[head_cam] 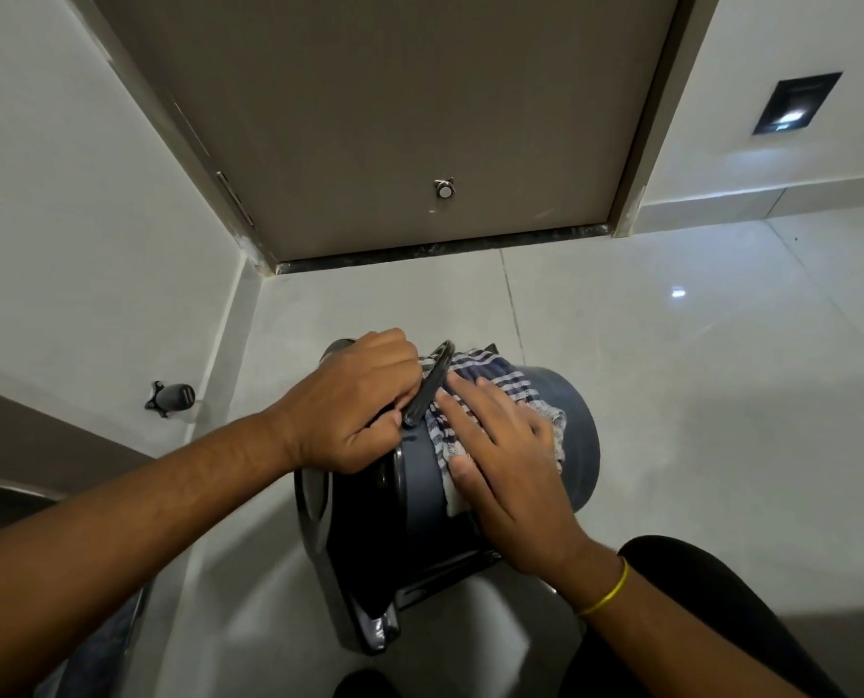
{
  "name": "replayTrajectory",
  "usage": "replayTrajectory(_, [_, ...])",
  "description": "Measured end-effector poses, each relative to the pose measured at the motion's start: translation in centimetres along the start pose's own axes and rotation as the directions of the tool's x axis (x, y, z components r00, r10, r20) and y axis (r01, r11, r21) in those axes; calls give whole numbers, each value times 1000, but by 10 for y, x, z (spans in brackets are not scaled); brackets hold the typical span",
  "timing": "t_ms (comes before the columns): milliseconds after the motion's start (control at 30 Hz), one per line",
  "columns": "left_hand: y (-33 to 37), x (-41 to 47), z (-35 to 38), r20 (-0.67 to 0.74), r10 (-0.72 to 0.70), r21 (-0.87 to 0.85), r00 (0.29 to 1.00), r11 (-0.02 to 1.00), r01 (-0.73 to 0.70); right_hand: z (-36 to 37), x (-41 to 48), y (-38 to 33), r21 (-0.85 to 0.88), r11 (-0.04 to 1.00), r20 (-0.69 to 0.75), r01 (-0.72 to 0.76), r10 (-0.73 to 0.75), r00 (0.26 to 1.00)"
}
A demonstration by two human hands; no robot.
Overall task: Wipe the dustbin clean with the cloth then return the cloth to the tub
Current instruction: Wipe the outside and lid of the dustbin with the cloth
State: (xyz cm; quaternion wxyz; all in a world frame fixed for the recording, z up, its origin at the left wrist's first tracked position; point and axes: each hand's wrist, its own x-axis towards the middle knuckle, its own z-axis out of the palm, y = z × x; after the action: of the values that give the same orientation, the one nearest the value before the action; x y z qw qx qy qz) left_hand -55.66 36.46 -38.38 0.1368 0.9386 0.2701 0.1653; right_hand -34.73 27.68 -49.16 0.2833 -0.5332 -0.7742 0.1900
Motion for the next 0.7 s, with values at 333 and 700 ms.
replayTrajectory(333, [5,-11,7,-39,49,104,998,994,-44,-11,18,52,121,907,-158,-404,420,894])
replayTrajectory(700, [2,-21,18,-87,129,71,988,990,-123,12,-2,-22,-47,994,-12,-94,93,996])
